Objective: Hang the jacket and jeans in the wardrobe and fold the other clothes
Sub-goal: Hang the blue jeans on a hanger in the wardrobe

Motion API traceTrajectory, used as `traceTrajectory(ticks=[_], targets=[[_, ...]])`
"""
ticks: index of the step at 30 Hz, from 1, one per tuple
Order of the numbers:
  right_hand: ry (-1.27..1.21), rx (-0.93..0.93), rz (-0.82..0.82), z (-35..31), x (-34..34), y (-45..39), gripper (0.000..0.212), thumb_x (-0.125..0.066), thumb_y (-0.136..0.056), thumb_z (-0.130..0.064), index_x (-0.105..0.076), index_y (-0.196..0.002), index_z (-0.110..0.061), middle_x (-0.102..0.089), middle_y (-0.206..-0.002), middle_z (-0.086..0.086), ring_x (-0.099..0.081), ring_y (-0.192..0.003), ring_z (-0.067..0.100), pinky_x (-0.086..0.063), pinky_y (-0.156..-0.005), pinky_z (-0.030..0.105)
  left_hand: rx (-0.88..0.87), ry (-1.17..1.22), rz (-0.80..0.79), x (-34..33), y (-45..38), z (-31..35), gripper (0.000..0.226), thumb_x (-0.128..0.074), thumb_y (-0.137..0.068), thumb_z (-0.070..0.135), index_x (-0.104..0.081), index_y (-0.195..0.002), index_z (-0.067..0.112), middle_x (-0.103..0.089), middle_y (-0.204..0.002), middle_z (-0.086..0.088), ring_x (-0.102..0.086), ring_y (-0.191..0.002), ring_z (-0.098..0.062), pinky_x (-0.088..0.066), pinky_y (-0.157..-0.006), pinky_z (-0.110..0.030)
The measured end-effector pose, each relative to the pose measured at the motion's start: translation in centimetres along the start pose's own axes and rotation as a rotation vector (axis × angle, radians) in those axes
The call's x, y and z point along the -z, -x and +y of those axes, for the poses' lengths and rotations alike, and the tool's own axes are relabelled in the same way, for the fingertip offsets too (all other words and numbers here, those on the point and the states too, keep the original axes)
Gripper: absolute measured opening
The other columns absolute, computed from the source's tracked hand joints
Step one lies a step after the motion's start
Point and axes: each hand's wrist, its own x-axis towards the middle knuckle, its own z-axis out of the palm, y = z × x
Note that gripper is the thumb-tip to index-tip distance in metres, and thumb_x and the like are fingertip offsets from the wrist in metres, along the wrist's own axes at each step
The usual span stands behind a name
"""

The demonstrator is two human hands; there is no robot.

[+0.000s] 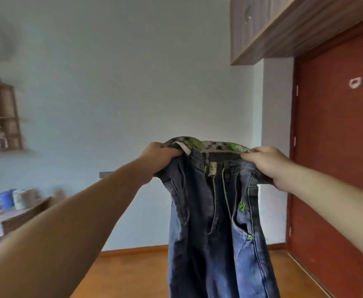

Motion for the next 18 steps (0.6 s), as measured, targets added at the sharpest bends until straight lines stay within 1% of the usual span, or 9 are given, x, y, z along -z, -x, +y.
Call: traceTrajectory(ticks=[3,5,7,9,11,13,15,16,18], targets=[[0.072,0.013,0.149,0.3,2.9,-0.3,0.011,-0.061,-0.093,-0.012,-0.065,-0.101,-0.005,-0.06,-0.075,0.007,-0.052,-0.055,0.013,-0.032,-0.03,0.009,-0.058,0.023,-0.118,-3.3,-2.7,0.9,0.029,-0.074,-0.082,0.032,-0.068,-0.092,0.005,-0.069,-0.088,-0.011,-0.066,-0.079,-0.027,-0.055,-0.074,-0.037],[0.111,0.013,0.233,0.6,4.3,-0.9,0.011,-0.062,-0.093,-0.014,-0.066,-0.099,-0.006,-0.063,-0.086,0.008,-0.053,-0.059,0.011,-0.035,-0.033,0.01,-0.088,0.049,-0.186,-4.9,-4.5,1.3,0.025,-0.075,-0.081,0.03,-0.068,-0.088,0.007,-0.069,-0.086,-0.01,-0.066,-0.076,-0.026,-0.053,-0.067,-0.033],[0.152,0.005,0.304,0.9,5.3,-1.7,0.012,-0.064,-0.091,-0.019,-0.068,-0.094,-0.009,-0.069,-0.097,0.009,-0.059,-0.069,0.015,-0.045,-0.05,0.016,-0.103,0.099,-0.252,-6.4,-6.4,1.6,0.021,-0.074,-0.082,0.027,-0.067,-0.085,0.007,-0.068,-0.082,-0.01,-0.064,-0.072,-0.025,-0.049,-0.059,-0.028],[0.206,-0.008,0.375,1.0,6.0,-2.6,0.015,-0.065,-0.09,-0.023,-0.07,-0.092,-0.009,-0.072,-0.103,0.014,-0.064,-0.084,0.021,-0.046,-0.07,0.026,-0.098,0.175,-0.316,-8.1,-8.1,1.7,0.018,-0.073,-0.083,0.024,-0.065,-0.083,0.008,-0.066,-0.079,-0.01,-0.062,-0.068,-0.024,-0.046,-0.056,-0.027],[0.254,-0.019,0.426,1.1,6.9,-3.2,0.026,-0.065,-0.089,-0.025,-0.069,-0.099,-0.001,-0.07,-0.104,0.02,-0.065,-0.091,0.027,-0.041,-0.073,0.03,-0.084,0.257,-0.383,-10.2,-9.4,2.0,0.017,-0.072,-0.083,0.022,-0.063,-0.084,0.008,-0.065,-0.079,-0.01,-0.061,-0.067,-0.023,-0.046,-0.056,-0.027],[0.299,-0.037,0.463,1.3,8.0,-3.4,0.034,-0.065,-0.09,-0.026,-0.067,-0.104,0.005,-0.071,-0.087,0.017,-0.066,-0.081,0.029,-0.036,-0.069,0.03,-0.061,0.336,-0.461,-12.5,-10.3,2.4,0.016,-0.071,-0.085,0.023,-0.062,-0.088,0.009,-0.065,-0.081,-0.01,-0.061,-0.067,-0.023,-0.048,-0.057,-0.026],[0.344,-0.057,0.509,1.5,9.8,-3.3,0.036,-0.064,-0.091,-0.025,-0.065,-0.103,0.008,-0.054,-0.061,0.007,-0.049,-0.058,0.021,-0.029,-0.062,0.029,-0.04,0.403,-0.553,-15.2,-10.8,3.0,0.018,-0.07,-0.084,0.024,-0.065,-0.093,0.009,-0.068,-0.082,-0.01,-0.063,-0.067,-0.023,-0.052,-0.058,-0.027],[0.358,-0.067,0.538,1.6,10.9,-3.1,0.035,-0.063,-0.092,-0.025,-0.065,-0.102,0.008,-0.049,-0.06,0.005,-0.044,-0.057,0.018,-0.028,-0.059,0.029,-0.032,0.427,-0.594,-16.8,-11.0,3.5,0.019,-0.069,-0.084,0.024,-0.065,-0.095,0.009,-0.069,-0.082,-0.01,-0.064,-0.067,-0.024,-0.054,-0.06,-0.029],[0.364,-0.091,0.604,1.8,13.6,-2.6,0.028,-0.061,-0.094,-0.024,-0.068,-0.099,0.003,-0.056,-0.06,0.004,-0.05,-0.054,0.016,-0.034,-0.055,0.024,-0.015,0.483,-0.687,-19.7,-10.8,4.8,0.019,-0.065,-0.085,0.024,-0.065,-0.099,0.01,-0.07,-0.081,-0.011,-0.065,-0.066,-0.024,-0.055,-0.064,-0.034]])
